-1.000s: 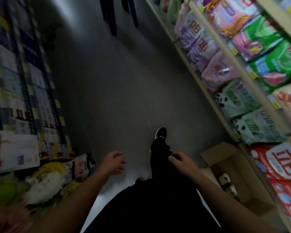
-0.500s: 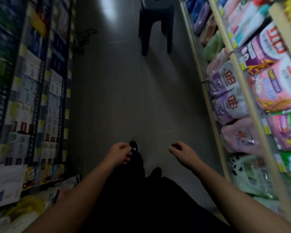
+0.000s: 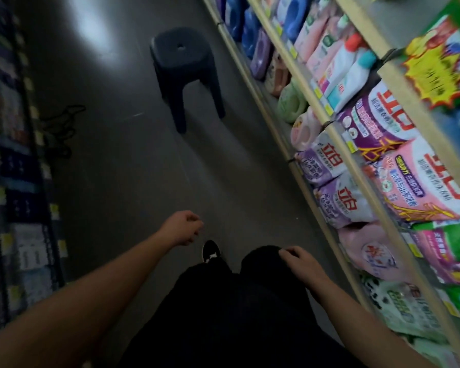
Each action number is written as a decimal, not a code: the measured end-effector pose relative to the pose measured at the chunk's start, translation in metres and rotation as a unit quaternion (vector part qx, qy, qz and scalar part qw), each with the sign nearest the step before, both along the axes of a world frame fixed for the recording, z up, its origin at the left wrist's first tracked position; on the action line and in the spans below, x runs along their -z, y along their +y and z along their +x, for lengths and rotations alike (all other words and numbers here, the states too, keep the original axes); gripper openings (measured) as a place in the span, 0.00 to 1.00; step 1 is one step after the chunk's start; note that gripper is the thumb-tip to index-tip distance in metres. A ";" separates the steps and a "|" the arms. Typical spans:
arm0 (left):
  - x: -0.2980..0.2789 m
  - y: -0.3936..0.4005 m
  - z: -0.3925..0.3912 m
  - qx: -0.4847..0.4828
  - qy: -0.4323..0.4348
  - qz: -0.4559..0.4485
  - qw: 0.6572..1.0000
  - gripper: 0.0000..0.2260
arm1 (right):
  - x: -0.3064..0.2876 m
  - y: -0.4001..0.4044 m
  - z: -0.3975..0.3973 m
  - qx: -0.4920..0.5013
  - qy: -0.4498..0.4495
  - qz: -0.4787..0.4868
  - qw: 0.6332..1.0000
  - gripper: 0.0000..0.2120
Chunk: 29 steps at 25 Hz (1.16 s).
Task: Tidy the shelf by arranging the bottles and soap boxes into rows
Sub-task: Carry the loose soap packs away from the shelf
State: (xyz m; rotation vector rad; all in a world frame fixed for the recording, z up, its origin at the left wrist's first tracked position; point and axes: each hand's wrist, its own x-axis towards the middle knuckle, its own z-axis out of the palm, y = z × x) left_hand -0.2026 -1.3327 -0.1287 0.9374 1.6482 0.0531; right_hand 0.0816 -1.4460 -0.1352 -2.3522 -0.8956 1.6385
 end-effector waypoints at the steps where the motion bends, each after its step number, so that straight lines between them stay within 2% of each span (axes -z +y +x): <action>1: 0.001 0.029 0.004 0.020 0.004 0.003 1.000 0.02 | 0.001 0.022 0.002 0.015 0.007 0.005 1.000 0.12; 5: 0.008 0.116 0.023 0.008 0.001 0.001 1.000 0.04 | 0.007 0.116 0.013 0.036 0.021 0.022 0.999 0.14; 11: 0.017 0.212 0.072 -0.068 0.008 -0.032 0.997 0.05 | 0.010 0.284 0.067 0.003 0.024 0.040 0.999 0.15; 17: -0.001 0.334 0.136 -0.096 -0.029 0.004 0.995 0.03 | -0.015 0.414 0.117 -0.015 0.028 0.088 0.996 0.13; 20: -0.003 0.393 0.165 -0.088 -0.067 0.006 0.994 0.04 | -0.025 0.460 0.139 0.044 0.039 0.121 0.991 0.12; 22: -0.004 0.442 0.189 -0.051 -0.074 0.009 0.996 0.05 | -0.035 0.495 0.157 0.091 0.030 0.156 0.983 0.10; 25: -0.015 0.525 0.229 -0.007 -0.121 0.014 0.993 0.04 | -0.062 0.547 0.182 0.184 0.005 0.218 0.958 0.07; 29: -0.043 0.620 0.287 0.081 -0.171 0.042 0.981 0.06 | -0.104 0.602 0.220 0.293 -0.080 0.284 0.909 0.18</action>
